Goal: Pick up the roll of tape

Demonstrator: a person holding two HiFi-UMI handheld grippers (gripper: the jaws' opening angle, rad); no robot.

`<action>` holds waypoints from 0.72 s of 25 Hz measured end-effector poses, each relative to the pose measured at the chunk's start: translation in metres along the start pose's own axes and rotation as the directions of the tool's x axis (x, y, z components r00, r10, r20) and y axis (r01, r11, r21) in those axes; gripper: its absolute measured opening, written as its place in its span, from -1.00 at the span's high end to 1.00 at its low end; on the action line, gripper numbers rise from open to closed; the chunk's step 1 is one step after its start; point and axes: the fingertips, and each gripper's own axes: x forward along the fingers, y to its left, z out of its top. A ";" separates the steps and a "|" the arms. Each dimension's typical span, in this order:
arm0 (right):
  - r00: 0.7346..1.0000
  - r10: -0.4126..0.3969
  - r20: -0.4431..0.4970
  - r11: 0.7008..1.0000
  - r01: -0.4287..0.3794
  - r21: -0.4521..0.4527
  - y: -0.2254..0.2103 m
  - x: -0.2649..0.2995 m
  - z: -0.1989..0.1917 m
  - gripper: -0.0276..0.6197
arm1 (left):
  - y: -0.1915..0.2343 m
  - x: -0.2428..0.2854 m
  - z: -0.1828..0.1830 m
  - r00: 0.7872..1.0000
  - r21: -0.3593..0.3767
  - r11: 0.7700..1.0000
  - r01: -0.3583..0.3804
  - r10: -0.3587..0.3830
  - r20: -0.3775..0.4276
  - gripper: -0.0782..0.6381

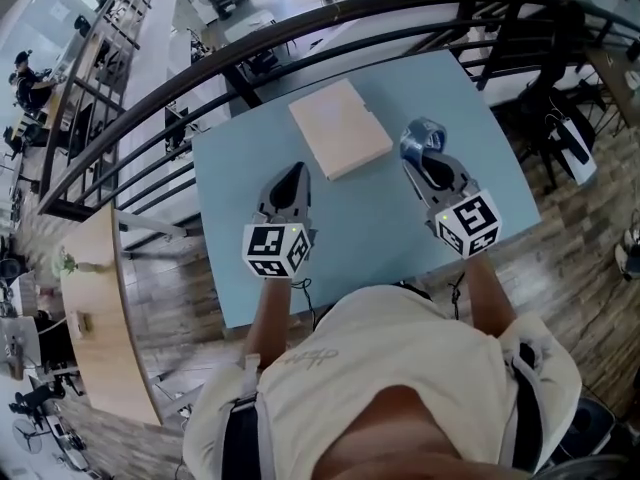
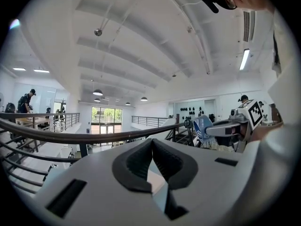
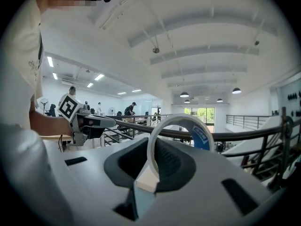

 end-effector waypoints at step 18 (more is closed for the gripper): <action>0.992 0.009 0.124 0.995 0.003 -0.098 -0.004 0.009 0.054 0.76 | 0.016 -0.001 0.057 0.991 0.056 0.998 -0.041 0.033 0.131 0.73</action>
